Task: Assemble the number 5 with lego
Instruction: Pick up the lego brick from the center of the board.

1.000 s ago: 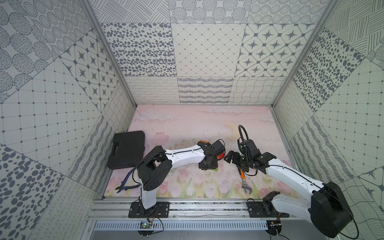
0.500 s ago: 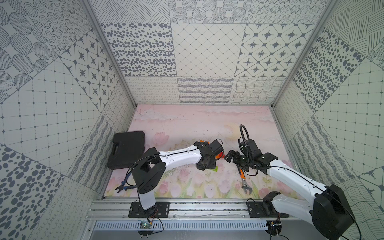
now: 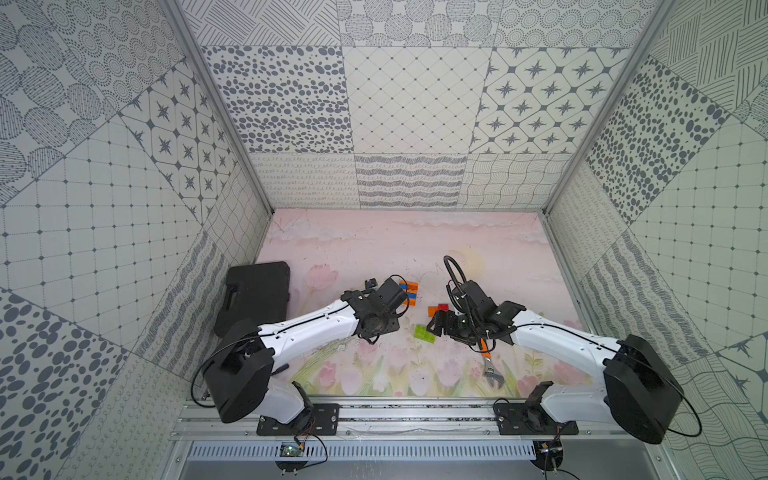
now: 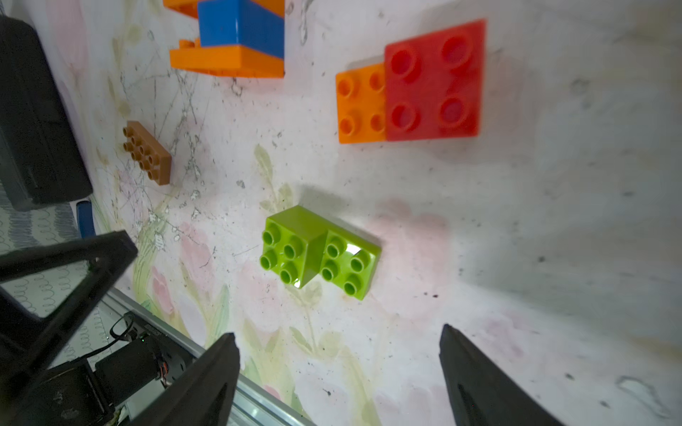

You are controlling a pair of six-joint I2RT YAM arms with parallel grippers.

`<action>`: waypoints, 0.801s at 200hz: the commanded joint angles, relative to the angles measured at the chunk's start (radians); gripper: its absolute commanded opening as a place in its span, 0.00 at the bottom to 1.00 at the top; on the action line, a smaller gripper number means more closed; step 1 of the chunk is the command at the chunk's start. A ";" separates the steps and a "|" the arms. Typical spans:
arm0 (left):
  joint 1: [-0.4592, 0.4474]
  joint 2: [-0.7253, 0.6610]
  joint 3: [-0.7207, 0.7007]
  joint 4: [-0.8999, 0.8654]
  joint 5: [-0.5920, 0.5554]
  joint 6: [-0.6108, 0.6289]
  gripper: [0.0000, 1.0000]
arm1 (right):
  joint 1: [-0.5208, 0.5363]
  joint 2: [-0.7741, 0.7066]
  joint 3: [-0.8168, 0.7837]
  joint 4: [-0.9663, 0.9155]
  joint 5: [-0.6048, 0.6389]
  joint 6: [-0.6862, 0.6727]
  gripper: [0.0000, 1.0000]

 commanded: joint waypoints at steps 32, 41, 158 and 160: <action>0.200 -0.155 -0.121 0.031 0.033 0.046 0.66 | 0.033 0.123 0.077 0.052 -0.032 0.007 0.97; 0.221 -0.157 -0.127 0.033 0.042 0.059 0.68 | 0.034 0.139 0.090 0.055 -0.031 0.003 0.97; 0.434 0.022 -0.119 0.125 0.273 0.104 0.79 | 0.032 0.212 0.201 -0.005 0.012 -0.063 0.99; 0.434 0.027 -0.115 0.126 0.273 0.102 0.79 | 0.033 0.205 0.198 -0.007 0.018 -0.063 0.99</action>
